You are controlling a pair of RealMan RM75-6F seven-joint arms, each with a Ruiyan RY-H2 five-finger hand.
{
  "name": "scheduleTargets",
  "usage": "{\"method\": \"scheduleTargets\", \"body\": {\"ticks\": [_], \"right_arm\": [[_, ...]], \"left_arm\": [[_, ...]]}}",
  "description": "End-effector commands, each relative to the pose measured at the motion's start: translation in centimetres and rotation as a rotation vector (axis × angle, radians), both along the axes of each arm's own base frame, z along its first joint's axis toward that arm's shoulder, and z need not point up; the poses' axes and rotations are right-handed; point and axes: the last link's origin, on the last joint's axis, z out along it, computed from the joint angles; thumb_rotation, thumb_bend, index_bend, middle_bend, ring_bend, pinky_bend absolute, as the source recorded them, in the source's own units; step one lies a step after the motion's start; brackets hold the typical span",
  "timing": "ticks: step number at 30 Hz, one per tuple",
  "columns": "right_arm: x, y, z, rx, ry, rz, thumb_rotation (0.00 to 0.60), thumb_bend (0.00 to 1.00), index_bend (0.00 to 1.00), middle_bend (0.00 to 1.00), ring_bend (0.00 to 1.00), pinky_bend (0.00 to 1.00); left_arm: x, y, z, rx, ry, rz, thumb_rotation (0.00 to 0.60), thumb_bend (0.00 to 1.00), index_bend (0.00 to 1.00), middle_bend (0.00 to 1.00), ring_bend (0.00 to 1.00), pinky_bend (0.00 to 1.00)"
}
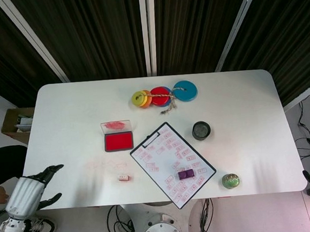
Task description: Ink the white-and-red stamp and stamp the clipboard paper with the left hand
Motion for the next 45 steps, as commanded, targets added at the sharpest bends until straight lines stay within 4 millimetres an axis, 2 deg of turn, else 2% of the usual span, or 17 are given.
{"method": "scheduleTargets", "body": {"ticks": [1,12,21,30,45], "right_arm": [[0.0,0.0,0.0,0.001,-0.004,-0.002,0.600,0.18,0.00,0.00,0.00,0.00],[-0.3,0.1,0.8,-0.015,-0.010,-0.009,0.600,0.18,0.00,0.00,0.00,0.00],[-0.3,0.0,0.9,-0.012,-0.012,-0.014,0.600,0.18,0.00,0.00,0.00,0.00],[-0.3,0.0,1.1,-0.015,-0.011,-0.017,0.600,0.18,0.00,0.00,0.00,0.00],[-0.6,-0.1,1.0,-0.013,-0.013,-0.026,0.600,0.19,0.00,0.00,0.00,0.00]], "left_arm": [[2.4,0.9,-2.9,-0.080,0.017,-0.064,0.600,0.06,0.28,0.38,0.86,1.00],[6.6,3.6,-9.7,-0.210,0.026,-0.083,0.600,0.06,0.26,0.34,0.91,1.00],[8.7,5.0,-14.7,-0.291,0.092,-0.093,0.600,0.09,0.27,0.34,0.92,1.00],[9.3,6.1,-16.8,-0.270,0.151,-0.109,0.600,0.14,0.37,0.43,0.93,1.00],[9.0,6.6,-17.3,-0.273,0.158,-0.082,0.600,0.20,0.48,0.54,0.94,1.00]]}}
